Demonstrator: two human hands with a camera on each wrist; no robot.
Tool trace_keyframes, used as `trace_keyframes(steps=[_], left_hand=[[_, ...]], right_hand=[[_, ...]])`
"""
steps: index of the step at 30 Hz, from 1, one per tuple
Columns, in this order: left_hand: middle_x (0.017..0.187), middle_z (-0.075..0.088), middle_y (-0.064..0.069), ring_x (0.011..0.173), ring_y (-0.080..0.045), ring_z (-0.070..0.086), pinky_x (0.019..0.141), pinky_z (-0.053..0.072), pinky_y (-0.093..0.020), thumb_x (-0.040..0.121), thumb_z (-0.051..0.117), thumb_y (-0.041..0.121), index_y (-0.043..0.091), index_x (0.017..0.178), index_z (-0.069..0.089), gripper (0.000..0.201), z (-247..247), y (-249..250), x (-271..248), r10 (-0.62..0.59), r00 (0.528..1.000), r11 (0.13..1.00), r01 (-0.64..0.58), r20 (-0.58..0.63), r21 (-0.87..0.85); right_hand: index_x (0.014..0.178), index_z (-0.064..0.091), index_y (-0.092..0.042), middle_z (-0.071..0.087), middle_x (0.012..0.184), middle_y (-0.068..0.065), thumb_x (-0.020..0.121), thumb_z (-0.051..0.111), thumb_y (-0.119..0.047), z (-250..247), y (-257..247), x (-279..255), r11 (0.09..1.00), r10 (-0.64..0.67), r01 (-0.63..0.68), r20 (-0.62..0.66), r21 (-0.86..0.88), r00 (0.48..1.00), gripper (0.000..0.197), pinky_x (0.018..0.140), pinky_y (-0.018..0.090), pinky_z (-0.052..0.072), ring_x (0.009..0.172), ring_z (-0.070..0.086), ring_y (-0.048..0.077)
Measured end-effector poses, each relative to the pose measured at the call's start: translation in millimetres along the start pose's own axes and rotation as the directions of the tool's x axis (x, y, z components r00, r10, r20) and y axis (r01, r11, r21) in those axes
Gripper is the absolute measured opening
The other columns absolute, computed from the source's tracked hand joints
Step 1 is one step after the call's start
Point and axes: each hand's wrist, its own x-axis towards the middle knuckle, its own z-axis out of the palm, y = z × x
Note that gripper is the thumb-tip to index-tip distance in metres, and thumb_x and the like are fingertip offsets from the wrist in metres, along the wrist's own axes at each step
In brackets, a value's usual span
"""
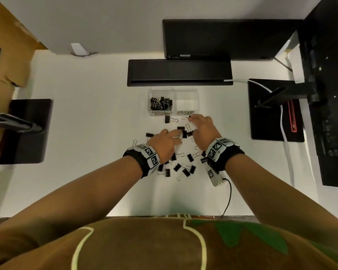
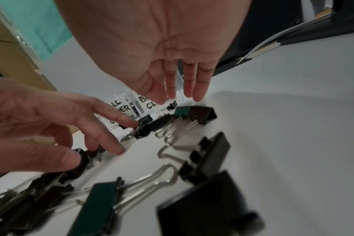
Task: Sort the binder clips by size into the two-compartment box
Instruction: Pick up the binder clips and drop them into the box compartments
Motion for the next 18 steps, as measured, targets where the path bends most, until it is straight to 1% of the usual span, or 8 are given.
trace_keyframes(steps=[2, 5, 8, 11, 12, 14, 15, 18], left_hand=[[0.155, 0.023, 0.003, 0.123, -0.026, 0.038, 0.095, 0.045, -0.038, 0.091, 0.046, 0.007, 0.022, 0.136, 0.044, 0.047, 0, -1, -2, -0.012, 1.000, 1.000, 0.011, -0.009, -0.023], [0.156, 0.021, -0.001, 0.129, -0.027, 0.035, 0.103, 0.039, -0.039, 0.091, 0.046, 0.009, 0.017, 0.138, 0.042, 0.047, 1, -5, -4, -0.066, 0.996, 0.996, 0.063, -0.062, -0.058], [0.154, 0.024, -0.005, 0.134, -0.027, 0.029, 0.107, 0.036, -0.041, 0.090, 0.048, 0.011, 0.016, 0.137, 0.043, 0.047, 2, -11, -8, -0.131, 0.987, 0.989, 0.123, -0.093, -0.087], [0.148, 0.031, -0.007, 0.132, -0.026, 0.032, 0.103, 0.038, -0.039, 0.088, 0.050, 0.011, 0.014, 0.133, 0.047, 0.044, 5, -13, -11, -0.178, 0.973, 0.975, 0.155, -0.143, -0.160], [0.146, 0.033, -0.007, 0.129, -0.025, 0.034, 0.101, 0.040, -0.038, 0.088, 0.051, 0.011, 0.014, 0.131, 0.048, 0.043, 5, -13, -11, -0.191, 0.969, 0.970, 0.162, -0.159, -0.180], [0.143, 0.036, -0.007, 0.127, -0.025, 0.036, 0.099, 0.041, -0.037, 0.088, 0.051, 0.010, 0.013, 0.130, 0.049, 0.042, 6, -14, -12, -0.214, 0.962, 0.962, 0.178, -0.169, -0.207], [0.143, 0.036, -0.007, 0.127, -0.025, 0.036, 0.100, 0.041, -0.037, 0.088, 0.050, 0.010, 0.013, 0.130, 0.049, 0.042, 6, -14, -12, -0.222, 0.962, 0.959, 0.185, -0.162, -0.215], [0.143, 0.035, -0.006, 0.128, -0.024, 0.035, 0.102, 0.038, -0.036, 0.089, 0.049, 0.010, 0.012, 0.131, 0.048, 0.042, 7, -13, -13, -0.220, 0.965, 0.957, 0.186, -0.140, -0.225]], right_hand=[[0.140, 0.039, -0.012, 0.033, 0.149, -0.002, 0.086, 0.042, 0.004, 2, -1, 4, 0.999, 0.014, -0.012, 0.034, -0.035, 0.999, 0.056, 0.111, 0.035, 0.032, 0.130, 0.030, 0.025], [0.136, 0.044, -0.008, 0.040, 0.143, 0.004, 0.085, 0.043, 0.007, 5, 2, 1, 0.999, -0.002, 0.002, -0.005, -0.045, 1.000, 0.053, 0.107, 0.033, 0.035, 0.126, 0.035, 0.027], [0.133, 0.047, -0.009, 0.046, 0.136, 0.007, 0.088, 0.040, 0.006, 1, 6, -4, 0.991, 0.072, -0.062, -0.080, 0.121, 0.994, 0.049, 0.107, 0.028, 0.031, 0.126, 0.038, 0.024], [0.129, 0.051, -0.010, 0.052, 0.128, 0.008, 0.092, 0.045, -0.004, -3, 11, -2, 0.975, 0.133, -0.095, -0.186, 0.199, 0.974, 0.038, 0.105, 0.031, 0.038, 0.120, 0.047, 0.024], [0.128, 0.052, -0.010, 0.052, 0.125, 0.010, 0.092, 0.048, -0.007, -4, 12, 0, 0.976, 0.139, -0.102, -0.193, 0.191, 0.971, 0.036, 0.102, 0.028, 0.039, 0.117, 0.049, 0.024], [0.128, 0.053, -0.008, 0.053, 0.123, 0.012, 0.092, 0.053, -0.012, -4, 12, 5, 0.980, 0.148, -0.120, -0.170, 0.161, 0.974, 0.036, 0.095, 0.022, 0.037, 0.114, 0.051, 0.024], [0.128, 0.053, -0.008, 0.052, 0.123, 0.013, 0.092, 0.055, -0.014, -3, 10, 7, 0.980, 0.156, -0.134, -0.152, 0.145, 0.976, 0.037, 0.094, 0.022, 0.036, 0.114, 0.051, 0.024], [0.121, 0.058, -0.006, 0.051, 0.122, 0.014, 0.090, 0.058, -0.016, 2, 8, 12, 0.984, 0.159, -0.145, -0.140, 0.101, 0.977, 0.033, 0.096, 0.026, 0.039, 0.114, 0.049, 0.026]])
